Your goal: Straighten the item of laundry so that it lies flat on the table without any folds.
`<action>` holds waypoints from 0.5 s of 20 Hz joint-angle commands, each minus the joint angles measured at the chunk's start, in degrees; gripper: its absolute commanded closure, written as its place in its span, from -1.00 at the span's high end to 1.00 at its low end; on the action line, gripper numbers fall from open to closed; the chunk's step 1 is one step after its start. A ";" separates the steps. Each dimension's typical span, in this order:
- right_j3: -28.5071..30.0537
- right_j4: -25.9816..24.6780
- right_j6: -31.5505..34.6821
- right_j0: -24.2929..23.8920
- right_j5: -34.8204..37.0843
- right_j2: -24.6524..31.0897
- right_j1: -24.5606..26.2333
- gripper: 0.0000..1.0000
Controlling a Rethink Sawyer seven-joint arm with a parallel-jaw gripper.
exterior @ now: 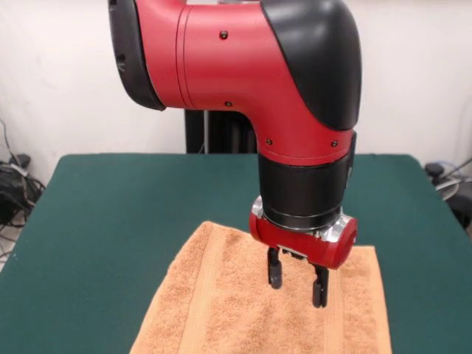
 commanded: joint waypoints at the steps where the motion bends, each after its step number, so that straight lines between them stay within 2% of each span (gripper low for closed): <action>1: -2.73 -1.86 6.97 3.12 9.81 -3.79 -0.15 1.00; 6: -3.30 -1.97 7.38 3.82 9.17 -5.27 0.32 1.00; 10: -1.22 -1.10 9.20 5.28 6.00 -5.51 1.58 1.00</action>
